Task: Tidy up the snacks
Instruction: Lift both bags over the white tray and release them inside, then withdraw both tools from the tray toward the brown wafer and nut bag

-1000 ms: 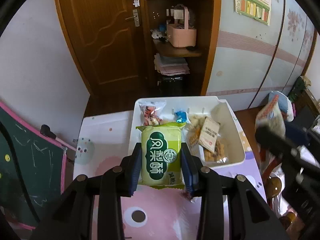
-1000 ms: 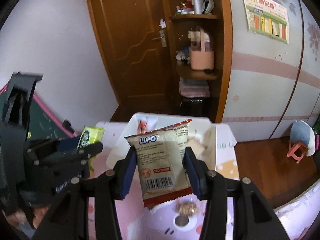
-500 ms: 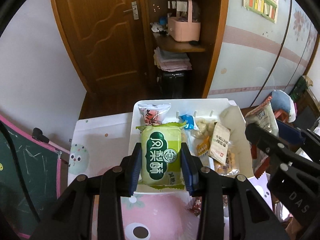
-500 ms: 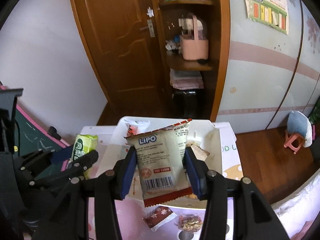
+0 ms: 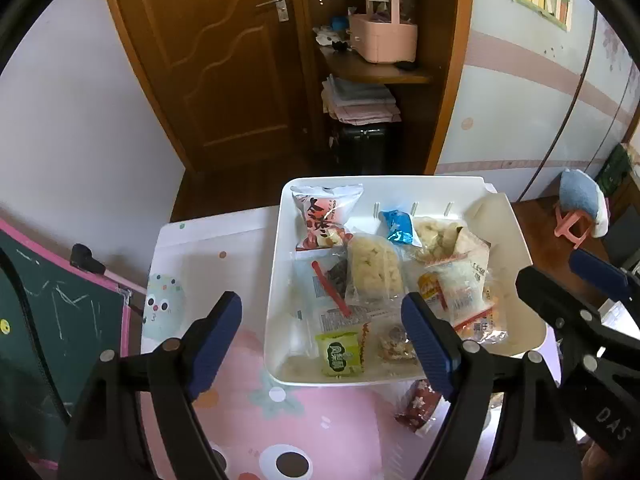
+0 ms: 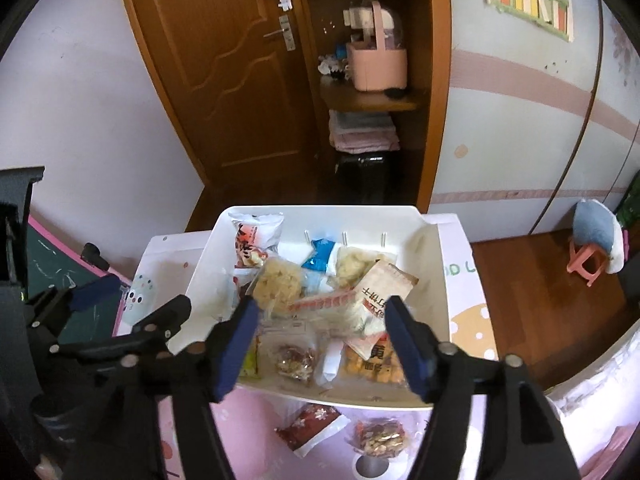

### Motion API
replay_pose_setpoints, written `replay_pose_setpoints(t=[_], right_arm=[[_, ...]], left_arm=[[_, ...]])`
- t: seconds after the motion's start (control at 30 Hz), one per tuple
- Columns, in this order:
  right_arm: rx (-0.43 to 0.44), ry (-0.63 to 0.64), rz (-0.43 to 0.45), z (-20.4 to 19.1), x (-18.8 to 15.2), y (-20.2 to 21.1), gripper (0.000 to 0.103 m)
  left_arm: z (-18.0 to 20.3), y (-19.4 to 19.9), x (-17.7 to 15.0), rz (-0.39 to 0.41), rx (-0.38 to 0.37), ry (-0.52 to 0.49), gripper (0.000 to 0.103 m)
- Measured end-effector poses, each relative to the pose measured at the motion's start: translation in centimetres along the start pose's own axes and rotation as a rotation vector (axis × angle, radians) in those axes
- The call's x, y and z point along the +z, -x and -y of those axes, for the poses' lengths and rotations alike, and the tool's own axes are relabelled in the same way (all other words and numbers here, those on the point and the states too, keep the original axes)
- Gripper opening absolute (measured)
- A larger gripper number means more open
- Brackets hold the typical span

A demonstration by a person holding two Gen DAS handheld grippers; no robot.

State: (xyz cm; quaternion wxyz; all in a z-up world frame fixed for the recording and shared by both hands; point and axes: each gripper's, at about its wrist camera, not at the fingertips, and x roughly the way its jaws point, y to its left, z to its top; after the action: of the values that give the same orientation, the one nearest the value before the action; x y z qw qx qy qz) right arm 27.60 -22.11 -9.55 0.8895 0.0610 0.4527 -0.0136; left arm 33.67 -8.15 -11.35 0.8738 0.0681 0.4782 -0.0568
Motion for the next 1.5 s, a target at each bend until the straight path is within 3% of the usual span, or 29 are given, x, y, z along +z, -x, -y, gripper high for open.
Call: replay_pose_setpoints(t=[0.43, 0.83, 1.1, 1.33, 1.5], right_arm=[[0.017, 0.001, 0.009, -0.3, -1.1, 2.6, 0.069], [0.039, 0.006, -0.013, -0.1, -4.1, 6.0, 0.069], [0.084, 0.008, -0.046, 0.7, -7.8, 7.8, 0.069], [0.040, -0.033, -0.056, 3.6, -11.4, 8.4, 0.069], [-0.052, -0.059, -0.066, 6.2, -13.4, 8.5, 0.069]], left_arm=[[-0.8, 3.3, -2.0, 0.002, -0.009, 0.048, 0.087], [-0.8, 7.6, -7.2, 0.030, 0.005, 0.048, 0.087], [-0.9, 9.3, -10.6, 0.040, 0.006, 0.072, 0.087], [-0.7, 9.2, -13.9, 0.039, 0.025, 0.071, 0.087], [-0.7, 8.4, -15.7, 0.022, 0.031, 0.067, 0.087]])
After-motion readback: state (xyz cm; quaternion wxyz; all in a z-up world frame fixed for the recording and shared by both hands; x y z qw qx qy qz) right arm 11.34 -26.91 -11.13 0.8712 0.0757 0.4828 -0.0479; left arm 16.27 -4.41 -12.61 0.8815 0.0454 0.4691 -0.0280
